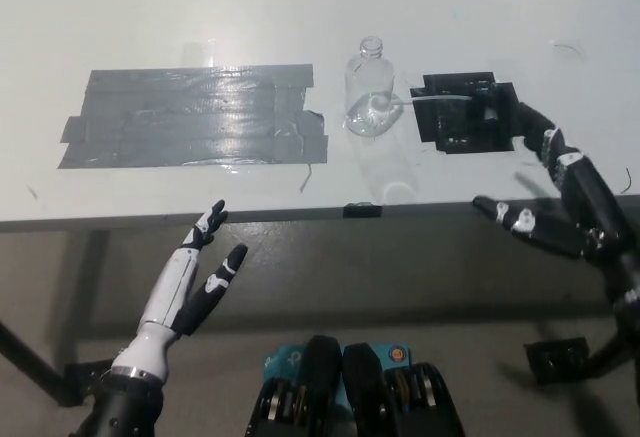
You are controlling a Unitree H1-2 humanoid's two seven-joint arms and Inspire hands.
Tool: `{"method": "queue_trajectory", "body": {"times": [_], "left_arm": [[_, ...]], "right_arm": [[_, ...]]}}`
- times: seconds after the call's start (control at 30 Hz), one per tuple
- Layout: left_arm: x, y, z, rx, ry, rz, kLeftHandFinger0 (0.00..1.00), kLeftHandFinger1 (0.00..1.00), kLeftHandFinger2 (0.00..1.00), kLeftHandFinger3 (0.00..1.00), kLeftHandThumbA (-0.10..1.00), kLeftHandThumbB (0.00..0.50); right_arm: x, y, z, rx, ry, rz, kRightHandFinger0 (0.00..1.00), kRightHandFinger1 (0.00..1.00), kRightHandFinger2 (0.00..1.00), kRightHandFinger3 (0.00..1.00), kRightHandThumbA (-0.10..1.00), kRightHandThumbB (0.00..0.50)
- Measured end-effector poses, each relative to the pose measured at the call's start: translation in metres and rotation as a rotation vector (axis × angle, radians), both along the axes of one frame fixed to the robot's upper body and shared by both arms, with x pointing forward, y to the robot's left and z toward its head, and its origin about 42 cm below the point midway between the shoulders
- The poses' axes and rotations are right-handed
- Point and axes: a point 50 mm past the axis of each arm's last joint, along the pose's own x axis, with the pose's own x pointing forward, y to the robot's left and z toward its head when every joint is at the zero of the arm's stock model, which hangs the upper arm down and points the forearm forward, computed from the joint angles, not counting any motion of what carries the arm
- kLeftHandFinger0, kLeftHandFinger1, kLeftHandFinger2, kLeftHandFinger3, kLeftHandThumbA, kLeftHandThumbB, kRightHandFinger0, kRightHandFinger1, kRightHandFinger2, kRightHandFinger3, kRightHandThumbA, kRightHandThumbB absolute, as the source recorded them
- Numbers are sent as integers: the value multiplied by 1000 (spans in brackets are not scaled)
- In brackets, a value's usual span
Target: The robot grabs the black lid of the spray bottle on the desk and places it on the black area of the desk
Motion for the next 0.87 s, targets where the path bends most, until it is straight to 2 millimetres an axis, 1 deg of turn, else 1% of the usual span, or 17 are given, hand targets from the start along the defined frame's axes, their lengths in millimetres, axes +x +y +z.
{"method": "queue_trajectory", "body": {"times": [0.03, 0.1, 0.13, 0.17, 0.27, 0.33, 0.37, 0.43, 0.5, 0.63, 0.7, 0.87], "left_arm": [[0, 1, 1, 2, 0, -3, 1000, 1000, 1000, 1000, 929, 67], [0, 5, 1, 11, 2, -7, 1000, 1000, 1000, 1000, 921, 70], [0, 6, 1, 11, 3, -9, 1000, 1000, 1000, 1000, 919, 70], [0, 7, 2, 10, 3, -11, 1000, 1000, 1000, 1000, 918, 69], [-6, 11, -1, 11, 14, -13, 1000, 1000, 1000, 1000, 911, 68], [-11, 16, -5, 19, 27, -11, 1000, 1000, 1000, 1000, 915, 70], [-15, 17, -8, 21, 35, -10, 1000, 1000, 1000, 1000, 919, 75], [-18, 19, -11, 21, 46, -8, 1000, 1000, 1000, 1000, 916, 72], [-21, 19, -14, 20, 55, -7, 1000, 1000, 1000, 1000, 908, 61], [-26, 19, -18, 19, 67, -6, 1000, 1000, 1000, 1000, 891, 57], [-26, 19, -19, 18, 69, -8, 1000, 1000, 1000, 1000, 877, 47], [-26, 19, -19, 16, 70, -10, 1000, 1000, 1000, 1000, 884, 64]], "right_arm": [[-9, 7, 4, 24, -21, 36, 1000, 1000, 1000, 1000, 821, 320], [-12, 18, -1, 66, -9, 81, 1000, 1000, 1000, 1000, 806, 311], [-10, 21, -9, 83, 22, 89, 1000, 1000, 1000, 1000, 823, 321], [-6, 24, -24, 97, 76, 90, 1000, 1000, 1000, 1000, 835, 335], [-1, 23, -57, 101, 202, 88, 1000, 1000, 1000, 1000, 827, 367], [-2, 22, -67, 99, 239, 90, 1000, 1000, 1000, 1000, 833, 374], [-3, 22, -69, 96, 245, 93, 1000, 1000, 1000, 1000, 833, 362], [-5, 23, -71, 84, 250, 99, 1000, 1000, 1000, 1000, 830, 362], [-7, 24, -73, 73, 253, 103, 1000, 1000, 1000, 1000, 822, 338], [-14, 28, -79, 44, 265, 115, 1000, 1000, 1000, 1000, 797, 332], [-15, 28, -80, 35, 267, 117, 1000, 1000, 1000, 1000, 794, 331], [-15, 28, -79, 13, 263, 119, 1000, 1000, 1000, 1000, 809, 357]]}}
